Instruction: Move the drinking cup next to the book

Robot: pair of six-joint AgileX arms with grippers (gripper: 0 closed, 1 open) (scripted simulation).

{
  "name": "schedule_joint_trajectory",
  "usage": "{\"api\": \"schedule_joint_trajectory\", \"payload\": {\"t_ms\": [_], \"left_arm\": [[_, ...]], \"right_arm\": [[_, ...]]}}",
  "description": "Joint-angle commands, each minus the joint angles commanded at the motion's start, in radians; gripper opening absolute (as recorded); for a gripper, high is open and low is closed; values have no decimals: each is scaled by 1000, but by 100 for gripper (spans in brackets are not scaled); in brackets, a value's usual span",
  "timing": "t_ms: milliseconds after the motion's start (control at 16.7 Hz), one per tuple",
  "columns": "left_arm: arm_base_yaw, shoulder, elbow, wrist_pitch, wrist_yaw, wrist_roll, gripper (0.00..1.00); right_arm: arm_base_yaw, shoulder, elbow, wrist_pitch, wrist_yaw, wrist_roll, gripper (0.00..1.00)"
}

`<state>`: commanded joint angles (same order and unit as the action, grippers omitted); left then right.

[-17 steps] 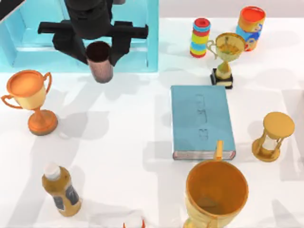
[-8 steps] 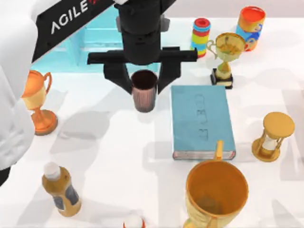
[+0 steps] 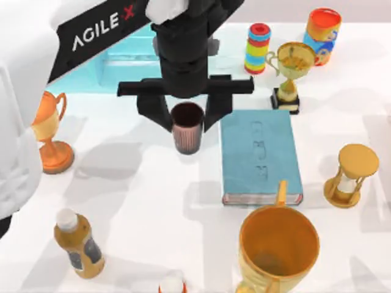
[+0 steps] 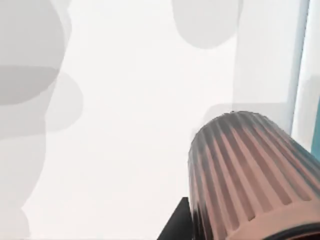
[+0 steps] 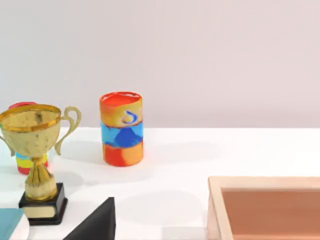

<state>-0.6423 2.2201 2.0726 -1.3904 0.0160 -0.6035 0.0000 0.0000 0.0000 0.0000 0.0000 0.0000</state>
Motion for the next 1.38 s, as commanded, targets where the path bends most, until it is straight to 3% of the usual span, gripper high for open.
{"api": "schedule_joint_trajectory", "payload": {"t_ms": [240,540,1320,1380], "left_arm": [[2,-6,-149,142,0,-5,0],[3,-7,-163,155,-1,-6,0],[3,-7,-163,155,-1,-6,98],[3,-7,-163,155,-1,-6,100]], "right_arm": [[0,0,0,0,0,0,100],[0,0,0,0,0,0,100],[0,0,0,0,0,0,100],[0,0,0,0,0,0,100]]}}
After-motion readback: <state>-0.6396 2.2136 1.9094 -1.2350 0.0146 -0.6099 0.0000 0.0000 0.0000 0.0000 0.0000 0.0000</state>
